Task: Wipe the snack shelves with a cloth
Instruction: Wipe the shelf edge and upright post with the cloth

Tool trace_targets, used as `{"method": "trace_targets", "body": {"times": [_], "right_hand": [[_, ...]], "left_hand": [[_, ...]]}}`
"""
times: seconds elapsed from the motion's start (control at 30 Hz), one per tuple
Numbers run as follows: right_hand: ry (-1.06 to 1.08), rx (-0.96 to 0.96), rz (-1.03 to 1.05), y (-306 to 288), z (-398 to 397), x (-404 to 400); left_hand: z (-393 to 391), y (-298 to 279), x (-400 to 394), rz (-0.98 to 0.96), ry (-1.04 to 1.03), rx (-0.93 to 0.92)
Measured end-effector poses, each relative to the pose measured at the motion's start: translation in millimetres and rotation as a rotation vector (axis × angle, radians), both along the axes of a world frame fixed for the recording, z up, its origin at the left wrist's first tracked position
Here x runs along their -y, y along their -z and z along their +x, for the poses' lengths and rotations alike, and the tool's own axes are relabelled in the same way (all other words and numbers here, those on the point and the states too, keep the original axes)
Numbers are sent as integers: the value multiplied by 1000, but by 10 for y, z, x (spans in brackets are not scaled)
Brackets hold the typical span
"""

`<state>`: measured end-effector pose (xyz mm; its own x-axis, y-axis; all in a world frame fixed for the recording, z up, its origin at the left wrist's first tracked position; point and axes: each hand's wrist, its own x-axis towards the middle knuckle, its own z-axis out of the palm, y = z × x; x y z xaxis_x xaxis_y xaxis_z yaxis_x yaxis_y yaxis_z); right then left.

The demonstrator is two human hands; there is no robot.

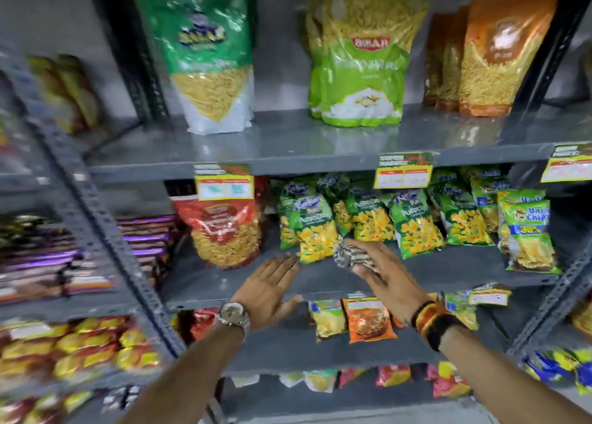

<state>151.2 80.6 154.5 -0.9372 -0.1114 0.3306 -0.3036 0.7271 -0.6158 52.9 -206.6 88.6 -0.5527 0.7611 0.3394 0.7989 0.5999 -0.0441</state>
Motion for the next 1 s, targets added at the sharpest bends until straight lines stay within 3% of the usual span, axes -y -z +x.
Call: {"method": "trace_targets", "body": {"times": [0.17, 0.3, 0.5, 0.73, 1.0], "right_hand": [[-81, -236, -43, -892, 52, 1069], [-88, -401, -17, -1587, -126, 1715], [-50, -437, 81, -2332, -869, 2409], [3, -355, 237, -2575, -1772, 2985], [-56, -337, 395, -2406, -2815, 3442]], "left_hand": [[181, -892, 1075, 57, 51, -120], [228, -1549, 1898, 69, 18, -318], [-86, -2646, 2624, 131, -170, -530], [-750, -3376, 2814, -63, -291, -676], [-1316, -3371, 2961, -132, -356, -901]]}}
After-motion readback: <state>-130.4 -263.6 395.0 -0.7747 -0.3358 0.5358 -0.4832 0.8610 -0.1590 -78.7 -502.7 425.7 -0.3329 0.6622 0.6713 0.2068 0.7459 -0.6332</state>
